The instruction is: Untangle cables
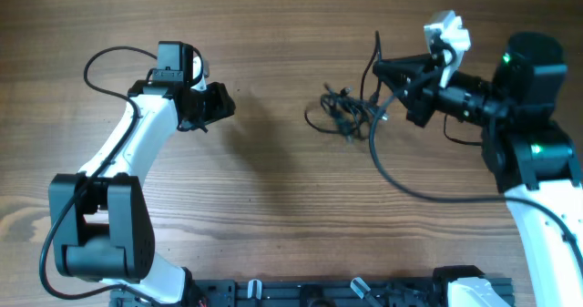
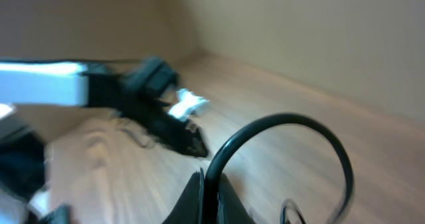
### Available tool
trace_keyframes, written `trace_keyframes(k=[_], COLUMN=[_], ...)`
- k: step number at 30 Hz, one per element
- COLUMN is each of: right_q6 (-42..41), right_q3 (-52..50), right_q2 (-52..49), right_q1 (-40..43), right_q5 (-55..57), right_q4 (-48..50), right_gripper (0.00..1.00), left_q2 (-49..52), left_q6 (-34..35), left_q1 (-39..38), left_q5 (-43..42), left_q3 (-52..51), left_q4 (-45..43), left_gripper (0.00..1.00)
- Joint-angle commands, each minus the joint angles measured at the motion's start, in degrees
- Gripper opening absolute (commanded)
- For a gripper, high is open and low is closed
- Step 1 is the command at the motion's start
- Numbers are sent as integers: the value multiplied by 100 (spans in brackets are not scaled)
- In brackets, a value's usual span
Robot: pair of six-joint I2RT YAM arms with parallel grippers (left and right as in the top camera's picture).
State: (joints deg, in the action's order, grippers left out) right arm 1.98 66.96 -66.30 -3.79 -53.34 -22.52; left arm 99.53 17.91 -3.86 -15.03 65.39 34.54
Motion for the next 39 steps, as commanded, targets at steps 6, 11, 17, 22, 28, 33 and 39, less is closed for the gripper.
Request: trace_keyframes(k=[6,11,17,22,28,33,39], right_q6=[225,-542,-1635,-2310,-2293,-2140,-2105], right_q3=[138,138,138,129,127,116,116], right_q2=[179,-61,-219,-310,-549,-866,-1541], right_q1=[-433,-540,-535,-535,-535,-535,-535], right_q5=[-2096,-1670,-542,-144,1329,2820,2850], right_q4=[798,802,796,664,-509,-1281,-1355], right_gripper=[4,4,4,4,4,4,8], left_q2=[-20,-20,22,68,68,68,68], left_q6=[-116,-295,-879,-874,-866,-850,-850], left_q1=[9,-98,-437,-715,-776,-782,-789], left_q5=[-361,-723,-1115,-1113,-1043,-1043,-1043], left_q3=[-57,-57,-57,-57,-57,-57,-57], left_q4=[-2,-50,-162,-264,-282,-284,-302], left_gripper=[61,61,62,67,69,69,70])
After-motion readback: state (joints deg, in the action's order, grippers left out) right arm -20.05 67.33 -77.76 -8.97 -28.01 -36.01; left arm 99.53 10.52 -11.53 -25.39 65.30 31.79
